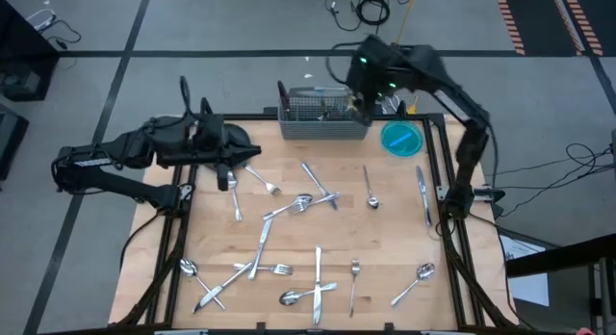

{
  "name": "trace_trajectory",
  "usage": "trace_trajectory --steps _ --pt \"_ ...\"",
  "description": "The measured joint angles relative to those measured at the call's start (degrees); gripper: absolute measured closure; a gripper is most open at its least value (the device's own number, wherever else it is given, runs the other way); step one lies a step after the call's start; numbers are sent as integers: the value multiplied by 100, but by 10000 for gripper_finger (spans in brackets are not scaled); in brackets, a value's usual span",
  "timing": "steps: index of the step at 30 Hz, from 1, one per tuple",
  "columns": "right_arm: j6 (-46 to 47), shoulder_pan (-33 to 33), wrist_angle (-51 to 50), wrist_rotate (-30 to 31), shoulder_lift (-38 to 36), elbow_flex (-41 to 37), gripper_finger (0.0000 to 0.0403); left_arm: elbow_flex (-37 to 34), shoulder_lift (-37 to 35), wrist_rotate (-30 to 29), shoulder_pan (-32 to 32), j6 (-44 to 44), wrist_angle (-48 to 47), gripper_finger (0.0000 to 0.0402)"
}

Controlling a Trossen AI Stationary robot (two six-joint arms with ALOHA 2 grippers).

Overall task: Sort silverware
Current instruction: Put the fork into the silverware organizer

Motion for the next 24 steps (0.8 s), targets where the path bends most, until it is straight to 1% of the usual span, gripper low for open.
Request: trace_trajectory --steps 1,4,6,9,10,12,14,15,17,20,22,24 --pt "15 195 -107 -196 -91 -28 198 0 21 0 0 0 -4 391" --pt "-217 956 -173 -449 -255 -310 203 0 36 -2 0 -3 67 391" --pt "-359 1478 -86 -601 -317 -630 203 0 12 -2 0 -5 125 391" --pt "-476 2038 268 -659 -347 -1262 203 0 -88 -1 -2 -35 242 391" --pt "-482 2158 513 -721 -346 -1560 203 0 -134 14 -15 -34 316 391" --pt "-450 2307 1361 -1088 -328 -2240 203 0 -231 170 -24 -25 543 391" --pt "-375 2376 2210 -1363 -314 -2940 203 0 -329 458 -60 27 875 391" --pt "-342 2394 2686 -1389 -314 -3287 203 0 -387 615 -84 107 1017 391" --pt "-324 2386 3680 -1290 -318 -3888 203 0 -506 820 -151 276 1267 391" --pt "-462 2460 4751 -721 -316 -4621 203 2 -677 898 -222 403 1342 391" --pt "-722 2567 5345 -439 -316 -4952 203 2 -748 898 -265 459 1340 391" --pt "-880 2645 5750 -423 -296 -5153 203 2 -782 901 -284 452 1343 391"
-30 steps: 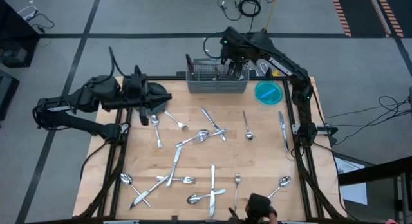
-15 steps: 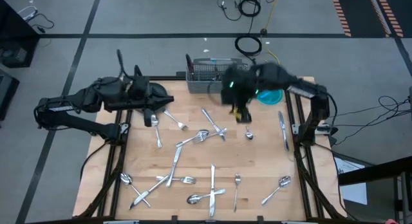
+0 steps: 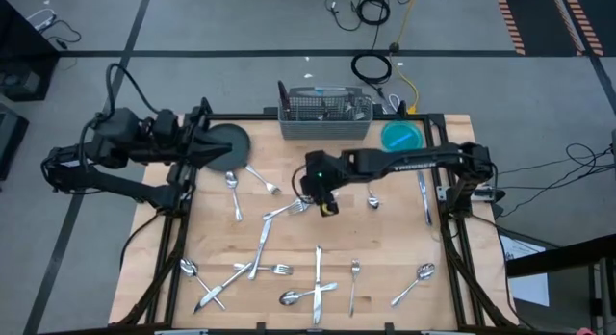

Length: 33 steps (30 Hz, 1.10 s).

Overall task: Sort silverware
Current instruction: Put the fork into the silverware organizer

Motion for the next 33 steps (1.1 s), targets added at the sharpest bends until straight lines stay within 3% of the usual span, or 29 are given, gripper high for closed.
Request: trace_trajectory --steps 17,25,29,33 --pt "579 103 489 -14 1373 -29 203 0 -16 51 -2 108 -175 391" --pt "810 99 646 6 1683 -26 206 0 -14 52 -2 106 -372 391" --pt "1047 99 694 25 1835 4 223 0 -16 50 -2 107 -383 391" --pt "1404 103 668 75 1900 6 271 0 -15 52 -2 105 -413 391"
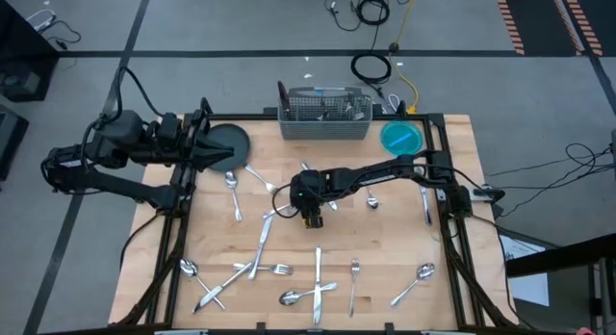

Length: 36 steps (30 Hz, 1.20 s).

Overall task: Sort silverware
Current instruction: Put the fork into the silverware organizer

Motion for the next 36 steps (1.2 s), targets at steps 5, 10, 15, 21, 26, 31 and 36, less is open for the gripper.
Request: trace_trajectory --steps 5,10,15,21,26,31,36 --pt "271 4 -13 225 9 0 373 0 -1 -2 0 2 0 391" --pt "609 0 -56 140 30 -13 396 0 -1 -2 0 4 -20 391" --pt "733 19 -71 83 28 -15 400 0 -1 -2 0 4 -42 391" --pt "816 115 -220 19 -277 -69 401 0 -2 -2 0 5 -172 391" --pt "1292 83 176 100 -1252 1 402 0 -5 -2 0 9 -152 391" --pt "945 -125 1327 1900 -2550 -288 402 0 -5 -2 0 85 1 391" --pt "1102 -857 2592 2636 -3934 -1445 403 0 -5 -2 0 169 176 391"
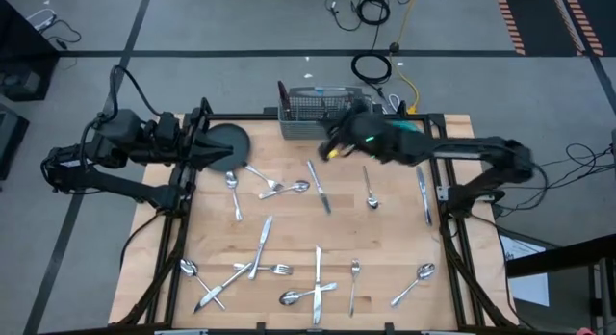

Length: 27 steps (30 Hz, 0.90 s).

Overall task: Sort silverware
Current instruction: Put the fork into the silverware organizer

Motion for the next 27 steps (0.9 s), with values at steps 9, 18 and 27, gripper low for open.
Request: trace_trajectory --steps 9,18,27 --pt "236 -592 3077 -17 -1764 -2178 403 0 0 -2 0 43 209 391" --pt "446 -1306 6138 -341 -1477 -3315 403 0 155 -4 2 434 858 391" --pt "893 -1588 8708 -324 -132 -3866 403 0 329 -4 2 478 1035 391"
